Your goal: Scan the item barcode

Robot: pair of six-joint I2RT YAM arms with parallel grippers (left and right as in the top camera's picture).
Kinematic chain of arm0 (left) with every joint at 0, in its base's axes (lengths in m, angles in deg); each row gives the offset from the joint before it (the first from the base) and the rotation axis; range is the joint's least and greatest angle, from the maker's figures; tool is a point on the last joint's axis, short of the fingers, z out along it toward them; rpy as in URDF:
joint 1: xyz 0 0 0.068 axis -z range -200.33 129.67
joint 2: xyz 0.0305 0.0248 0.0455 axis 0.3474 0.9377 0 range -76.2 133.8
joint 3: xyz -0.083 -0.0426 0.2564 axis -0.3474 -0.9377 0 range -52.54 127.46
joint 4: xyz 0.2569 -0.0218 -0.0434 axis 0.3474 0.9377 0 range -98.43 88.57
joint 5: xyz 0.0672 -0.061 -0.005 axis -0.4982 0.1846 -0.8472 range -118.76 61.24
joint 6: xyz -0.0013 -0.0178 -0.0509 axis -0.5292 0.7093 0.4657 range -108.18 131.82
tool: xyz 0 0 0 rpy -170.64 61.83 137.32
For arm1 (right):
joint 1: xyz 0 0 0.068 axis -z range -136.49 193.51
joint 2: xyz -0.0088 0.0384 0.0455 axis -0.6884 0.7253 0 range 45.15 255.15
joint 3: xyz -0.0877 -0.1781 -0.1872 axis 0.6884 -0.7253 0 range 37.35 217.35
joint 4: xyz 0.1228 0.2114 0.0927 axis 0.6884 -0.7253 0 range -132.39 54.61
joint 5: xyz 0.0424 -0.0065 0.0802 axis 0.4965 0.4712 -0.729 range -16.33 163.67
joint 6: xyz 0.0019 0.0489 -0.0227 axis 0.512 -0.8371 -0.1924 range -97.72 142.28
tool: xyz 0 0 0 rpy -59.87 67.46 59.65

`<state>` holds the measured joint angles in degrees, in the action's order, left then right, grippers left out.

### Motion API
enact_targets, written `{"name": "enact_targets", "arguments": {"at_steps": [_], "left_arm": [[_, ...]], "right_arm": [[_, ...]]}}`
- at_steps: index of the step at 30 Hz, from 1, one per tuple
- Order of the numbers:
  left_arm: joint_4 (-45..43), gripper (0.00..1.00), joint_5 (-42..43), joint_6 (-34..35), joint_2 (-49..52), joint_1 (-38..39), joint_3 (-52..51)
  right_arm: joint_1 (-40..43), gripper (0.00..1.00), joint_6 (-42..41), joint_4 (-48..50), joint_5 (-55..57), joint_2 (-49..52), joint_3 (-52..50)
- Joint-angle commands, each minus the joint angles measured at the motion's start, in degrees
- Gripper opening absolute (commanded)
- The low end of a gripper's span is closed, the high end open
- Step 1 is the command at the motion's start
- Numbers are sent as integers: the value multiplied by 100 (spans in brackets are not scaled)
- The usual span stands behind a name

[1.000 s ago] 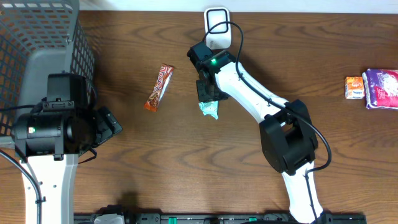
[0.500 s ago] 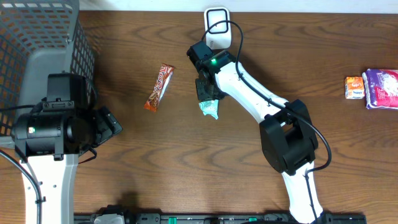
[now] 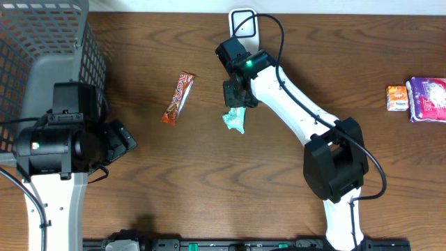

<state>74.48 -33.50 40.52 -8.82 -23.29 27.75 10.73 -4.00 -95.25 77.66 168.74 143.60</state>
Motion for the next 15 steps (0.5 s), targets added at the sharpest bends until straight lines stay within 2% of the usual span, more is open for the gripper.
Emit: {"name": "enact_targets", "arguments": {"at_steps": [1, 15], "left_arm": [[22, 98, -87, 55, -4, -31, 0], [22, 98, -87, 55, -4, -31, 0]], "right_arm": [[-11, 2, 20, 50, 2, -68, -20], [-55, 2, 17, 286, 37, 542, -98]]}}
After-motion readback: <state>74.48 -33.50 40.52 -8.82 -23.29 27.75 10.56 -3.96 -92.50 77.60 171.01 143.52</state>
